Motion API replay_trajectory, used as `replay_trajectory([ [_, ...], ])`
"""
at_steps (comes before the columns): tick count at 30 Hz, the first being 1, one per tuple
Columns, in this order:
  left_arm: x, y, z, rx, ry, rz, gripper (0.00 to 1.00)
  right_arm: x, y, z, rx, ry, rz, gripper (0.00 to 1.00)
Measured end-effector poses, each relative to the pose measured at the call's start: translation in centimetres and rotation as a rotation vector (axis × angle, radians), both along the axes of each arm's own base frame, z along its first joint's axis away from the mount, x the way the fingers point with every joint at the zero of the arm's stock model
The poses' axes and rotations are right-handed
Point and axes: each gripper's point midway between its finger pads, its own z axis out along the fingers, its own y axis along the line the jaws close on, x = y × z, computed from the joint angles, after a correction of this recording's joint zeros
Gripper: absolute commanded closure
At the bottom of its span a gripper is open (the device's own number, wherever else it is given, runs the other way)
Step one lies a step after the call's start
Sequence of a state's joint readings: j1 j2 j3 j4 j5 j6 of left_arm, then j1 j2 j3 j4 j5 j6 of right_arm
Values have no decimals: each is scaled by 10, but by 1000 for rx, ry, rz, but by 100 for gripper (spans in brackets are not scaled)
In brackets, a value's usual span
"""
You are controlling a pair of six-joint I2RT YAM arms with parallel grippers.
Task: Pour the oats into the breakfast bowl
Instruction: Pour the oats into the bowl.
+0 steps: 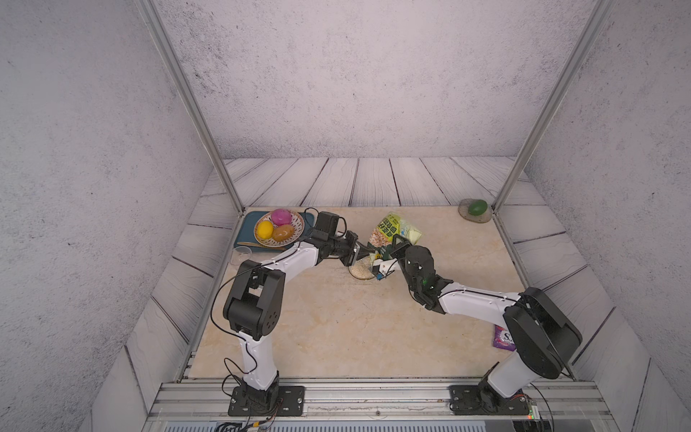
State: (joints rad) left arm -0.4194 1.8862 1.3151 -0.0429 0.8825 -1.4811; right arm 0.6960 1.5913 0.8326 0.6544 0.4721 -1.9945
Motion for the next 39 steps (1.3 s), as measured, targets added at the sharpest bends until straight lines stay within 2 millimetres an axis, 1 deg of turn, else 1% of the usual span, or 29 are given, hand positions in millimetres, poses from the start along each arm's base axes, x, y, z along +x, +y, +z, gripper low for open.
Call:
replay_trajectory([
  [2,0,0,0,1,2,-1,100,4,-5,0,7,-7,-17,100],
  [5,2,1,1,4,-6,4,100,9,-1,0,9,-19,-11,100],
  [7,2,1,3,2,-8,3,100,12,-3,-1,12,-20,-21,100],
  [10,5,0,6,3,-20,5,100,15,2,0,12,-26,-7,100],
  [12,5,1,8,2,-21,3,100,17,1,1,18,-34,-13,100],
  [16,6,1,10,4,-26,2,100,12,9,1,24,-44,2,100],
  [17,5,1,10,3,-21,-1,100,15,6,1,27,-51,-15,100],
  [19,7,1,11,5,-28,1,100,18,7,0,37,-68,-20,100],
  [23,8,1,12,7,-39,-1,100,19,5,-1,49,-68,-32,100],
  [25,8,1,12,6,-39,-3,100,18,8,-1,44,-70,-21,100],
  [34,8,1,12,7,-45,-9,100,20,2,-2,71,-62,-28,100],
  [39,8,1,10,7,-43,-9,100,20,0,-7,85,-33,-38,100],
])
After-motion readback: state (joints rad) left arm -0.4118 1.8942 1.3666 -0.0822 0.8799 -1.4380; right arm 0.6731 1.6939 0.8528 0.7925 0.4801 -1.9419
